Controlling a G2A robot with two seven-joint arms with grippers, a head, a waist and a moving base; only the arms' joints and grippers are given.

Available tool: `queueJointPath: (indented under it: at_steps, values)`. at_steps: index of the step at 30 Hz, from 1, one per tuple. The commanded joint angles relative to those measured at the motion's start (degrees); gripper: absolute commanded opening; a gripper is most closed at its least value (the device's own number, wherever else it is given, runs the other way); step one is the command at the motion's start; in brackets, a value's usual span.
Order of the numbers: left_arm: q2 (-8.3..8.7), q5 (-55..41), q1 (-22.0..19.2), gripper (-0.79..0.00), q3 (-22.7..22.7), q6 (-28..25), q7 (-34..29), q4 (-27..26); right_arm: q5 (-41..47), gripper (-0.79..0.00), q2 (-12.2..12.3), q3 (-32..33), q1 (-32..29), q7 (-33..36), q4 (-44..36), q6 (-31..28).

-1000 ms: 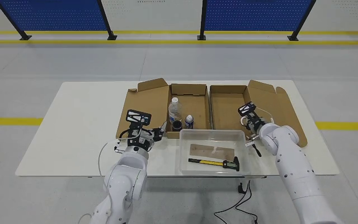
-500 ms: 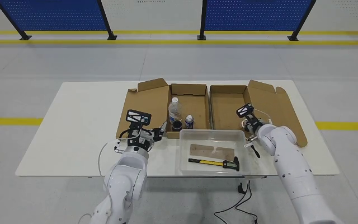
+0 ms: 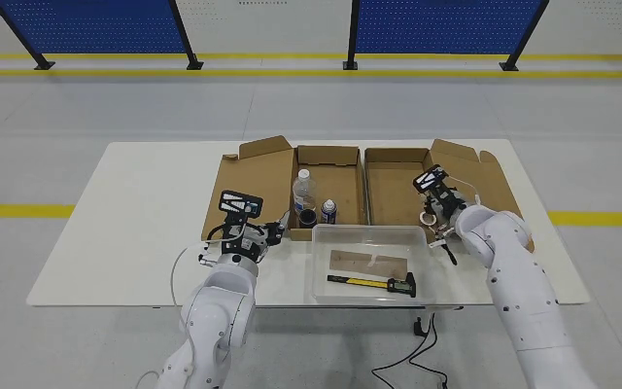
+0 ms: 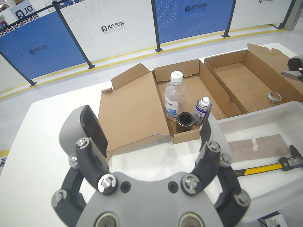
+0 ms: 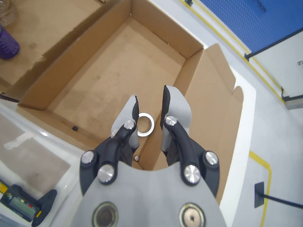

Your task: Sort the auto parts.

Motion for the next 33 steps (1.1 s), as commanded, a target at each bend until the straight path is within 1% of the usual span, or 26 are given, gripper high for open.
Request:
queueJointPath:
  at_steps: [1, 4, 8, 9, 10, 14, 18, 22, 25, 27, 31, 32, 33]
  values:
    - [0.00, 0.00, 0.00, 0.000, 0.00, 0.00, 0.00, 0.00, 0.80, -0.462, 0.69, 1.96, -1.57, 0.47, -4.18, -6.03]
    - [0.00, 0.00, 0.00, 0.000, 0.00, 0.00, 0.00, 0.00, 0.07, -0.449, 1.99, 5.02, -4.33, 1.84, -11.21, -16.14]
    - [0.00, 0.00, 0.00, 0.000, 0.00, 0.00, 0.00, 0.00, -0.83, -0.437, 3.40, 7.95, -6.63, 1.94, -17.73, -28.13]
    - [0.00, 0.00, 0.00, 0.000, 0.00, 0.00, 0.00, 0.00, -1.26, -0.465, 3.73, 8.33, -7.24, 1.92, -18.99, -31.28]
    - [0.00, 0.00, 0.00, 0.000, 0.00, 0.00, 0.00, 0.00, -1.80, -0.474, 4.09, 7.99, -8.04, 1.97, -20.47, -32.13]
    - [0.00, 0.00, 0.00, 0.000, 0.00, 0.00, 0.00, 0.00, -4.38, -0.446, 6.50, 3.75, -11.20, 1.82, -26.19, -32.13]
    - [0.00, 0.00, 0.00, 0.000, 0.00, 0.00, 0.00, 0.00, -7.00, -0.465, 10.15, -1.25, -12.23, 0.75, -29.00, -32.13]
    - [0.00, 0.00, 0.00, 0.000, 0.00, 0.00, 0.00, 0.00, -9.25, -0.446, 13.83, -5.23, -10.37, -1.47, -29.16, -32.13]
    - [0.00, 0.00, 0.00, 0.000, 0.00, 0.00, 0.00, 0.00, -9.60, -0.428, 15.96, -7.79, -8.15, -2.92, -28.13, -32.13]
    - [0.00, 0.00, 0.00, 0.000, 0.00, 0.00, 0.00, 0.00, -8.71, -0.413, 17.06, -9.51, -6.82, -3.14, -27.11, -32.13]
    - [0.00, 0.00, 0.00, 0.000, 0.00, 0.00, 0.00, 0.00, -5.87, -0.406, 18.72, -12.80, -3.94, -2.45, -25.39, -32.13]
    - [0.00, 0.00, 0.00, 0.000, 0.00, 0.00, 0.00, 0.00, -4.46, -0.394, 19.00, -13.28, -3.26, -2.32, -24.82, -32.13]
    - [0.00, 0.00, 0.00, 0.000, 0.00, 0.00, 0.00, 0.00, -3.06, -0.354, 19.23, -13.72, -2.52, -1.89, -24.33, -32.13]
